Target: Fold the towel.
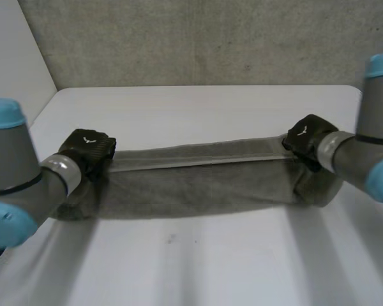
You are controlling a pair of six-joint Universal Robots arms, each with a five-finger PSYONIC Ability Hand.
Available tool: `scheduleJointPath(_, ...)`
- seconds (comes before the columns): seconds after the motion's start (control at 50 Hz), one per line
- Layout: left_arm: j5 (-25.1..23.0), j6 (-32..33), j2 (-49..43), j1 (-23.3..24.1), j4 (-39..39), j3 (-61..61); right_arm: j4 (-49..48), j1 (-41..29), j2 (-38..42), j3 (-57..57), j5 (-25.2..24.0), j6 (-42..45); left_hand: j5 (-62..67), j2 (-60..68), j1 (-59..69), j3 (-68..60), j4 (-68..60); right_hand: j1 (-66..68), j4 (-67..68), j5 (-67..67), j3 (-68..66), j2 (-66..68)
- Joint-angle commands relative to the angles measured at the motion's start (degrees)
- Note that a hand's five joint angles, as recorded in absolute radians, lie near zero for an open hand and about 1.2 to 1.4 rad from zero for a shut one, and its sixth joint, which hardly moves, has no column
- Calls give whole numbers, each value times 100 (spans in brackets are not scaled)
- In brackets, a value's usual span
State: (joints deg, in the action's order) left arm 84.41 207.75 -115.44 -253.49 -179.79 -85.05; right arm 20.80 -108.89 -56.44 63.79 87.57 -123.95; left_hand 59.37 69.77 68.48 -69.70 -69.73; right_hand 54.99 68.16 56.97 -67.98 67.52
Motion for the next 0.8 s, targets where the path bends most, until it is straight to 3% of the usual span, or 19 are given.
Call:
scheduleJointPath(0.02, -21, 389, -523, -34, -178, 1681, -1635, -141, 581, -1340, 427, 108, 1063, 1023, 1152, -1030, -1027, 2501, 1184, 1303, -1202, 1248)
scheduleJointPath(0.04, -21, 389, -523, -34, -180, 1684, -1641, -141, 582, -1343, 427, 108, 1063, 1023, 1152, -1030, -1027, 2501, 1184, 1303, -1202, 1248)
scheduleJointPath(0.08, 31, 372, -445, -25, -747, 2463, -3031, -159, 398, -1658, 427, 82, 1063, 1023, 1152, -1030, -1027, 2501, 1184, 1303, -1202, 1248)
scheduleJointPath(0.1, 32, 371, -444, -25, -751, 2467, -3038, -159, 397, -1660, 427, 82, 1063, 1023, 1152, -1030, -1027, 2501, 1184, 1303, -1202, 1248)
scheduleJointPath(0.14, 58, 345, -331, -16, -1169, 2763, -4534, -177, -93, -1494, 357, 47, 1063, 1023, 1152, -1030, -1027, 2501, 1184, 1303, -1202, 1248)
scheduleJointPath(0.16, 84, 310, -77, -16, -1764, 2887, -4541, -177, -95, -1493, 357, 47, 1063, 1023, 1152, -1030, -1027, 2501, 1184, 1303, -1202, 1248)
scheduleJointPath(0.2, 93, 292, 134, -16, -2214, 2854, -5600, -177, -550, -1056, 208, -23, 1063, 1023, 1152, -1030, -1027, 2501, 1184, 1303, -1202, 1248)
scheduleJointPath(0.24, 102, 231, 303, -34, -2553, 2757, -5770, -168, -752, -792, 77, -41, 1063, 1023, 1152, -1030, -1027, 2501, 1184, 1303, -1202, 1248)
scheduleJointPath(0.28, 76, 91, 566, -51, -2894, 2206, -5745, -168, -904, -570, -56, -50, 1063, 1023, 1152, -1030, -1027, 2501, 1184, 1303, -1202, 1248)
scheduleJointPath(0.38, 32, -41, 812, -113, -2922, 1152, -5464, -141, -1132, 292, -452, -155, 1063, 1023, 1152, -1030, -1027, 2501, 1184, 1303, -1202, 1248)
scheduleJointPath(0.58, -170, -50, 691, -209, -3114, -1073, -4490, -98, -958, 2144, -1303, -270, 1063, 1023, 1152, -1030, -1027, 2501, 1184, 1303, -1202, 1248)
scheduleJointPath(0.7, -285, -7, -108, -236, -3300, -1698, -4304, -18, -341, 2559, -1410, -278, 1063, 1023, 1152, -1030, -1027, 2501, 1184, 1303, -1202, 1248)
scheduleJointPath(0.8, -285, 2, -224, -262, -3256, -1892, -4032, 8, -87, 2893, -1454, -523, 1063, 1023, 1152, -1030, -1027, 2501, 1184, 1303, -1202, 1248)
